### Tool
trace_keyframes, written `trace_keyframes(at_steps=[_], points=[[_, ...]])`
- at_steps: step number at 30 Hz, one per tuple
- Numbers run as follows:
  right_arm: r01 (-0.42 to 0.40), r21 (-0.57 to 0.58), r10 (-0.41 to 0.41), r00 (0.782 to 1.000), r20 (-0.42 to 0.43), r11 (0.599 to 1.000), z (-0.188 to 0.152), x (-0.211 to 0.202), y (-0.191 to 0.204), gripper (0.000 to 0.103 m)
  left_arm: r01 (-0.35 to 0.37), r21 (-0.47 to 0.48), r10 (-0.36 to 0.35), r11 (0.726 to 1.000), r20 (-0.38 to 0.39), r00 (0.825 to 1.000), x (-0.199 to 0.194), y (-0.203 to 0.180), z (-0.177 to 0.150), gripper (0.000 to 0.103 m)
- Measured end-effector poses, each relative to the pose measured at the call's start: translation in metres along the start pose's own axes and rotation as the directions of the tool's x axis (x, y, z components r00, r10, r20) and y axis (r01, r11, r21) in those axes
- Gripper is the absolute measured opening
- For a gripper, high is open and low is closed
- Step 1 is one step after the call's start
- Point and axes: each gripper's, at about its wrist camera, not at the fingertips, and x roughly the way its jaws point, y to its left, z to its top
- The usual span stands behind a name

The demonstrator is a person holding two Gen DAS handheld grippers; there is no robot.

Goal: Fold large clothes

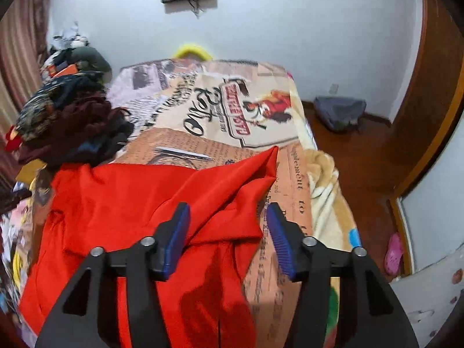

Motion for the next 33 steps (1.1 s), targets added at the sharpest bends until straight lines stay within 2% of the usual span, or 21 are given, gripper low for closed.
trace_keyframes(at_steps=[2,6,11,14,17,20,27,31,32,33], points=[[0.000,-0.018,0.000,1.000,-0.004,1.000,-0.007,-0.011,0.003,0.056,-0.001,0.000,0.001,1.000,0.011,1.000,-0.020,0.011,-0.007,0.061],[-0.015,-0.018,0.014,0.999,-0.043,1.000,-0.029,-0.021,0.002,0.057,-0.001,0.023,0.001,1.000,-0.011,1.000,-0.037,0.019,-0.021,0.067],[0.005,-0.013,-0.006,0.994,-0.113,1.000,-0.062,-0.017,-0.002,0.057,0.013,0.000,-0.013,1.000,-0.087,0.996,-0.032,0.031,-0.051,0.068],[0.005,0.013,-0.003,0.989,-0.151,1.000,-0.079,-0.014,-0.006,0.057,0.054,-0.048,-0.060,0.997,-0.153,0.986,-0.020,0.039,-0.074,0.068],[0.001,0.047,0.007,0.984,-0.176,0.999,-0.093,-0.011,-0.011,0.057,0.110,-0.119,-0.135,0.987,-0.228,0.964,-0.003,0.040,-0.099,0.068],[-0.011,0.085,0.028,0.980,-0.197,0.996,-0.106,-0.008,-0.014,0.057,0.171,-0.195,-0.222,0.966,-0.281,0.934,0.012,0.036,-0.123,0.068],[-0.056,0.171,0.103,0.954,-0.280,0.984,-0.129,0.013,-0.014,0.057,0.298,-0.262,-0.374,0.918,-0.318,0.871,0.028,0.014,-0.149,0.068],[-0.086,0.211,0.137,0.962,-0.237,0.974,-0.135,0.017,-0.008,0.059,0.315,-0.300,-0.401,0.901,-0.295,0.867,0.031,0.011,-0.153,0.068],[-0.099,0.225,0.149,0.965,-0.217,0.969,-0.135,0.016,-0.007,0.059,0.334,-0.310,-0.422,0.890,-0.286,0.860,0.029,0.010,-0.154,0.062],[-0.113,0.243,0.164,0.965,-0.203,0.964,-0.135,0.015,-0.006,0.056,0.357,-0.311,-0.443,0.881,-0.276,0.853,0.026,0.007,-0.155,0.049]])
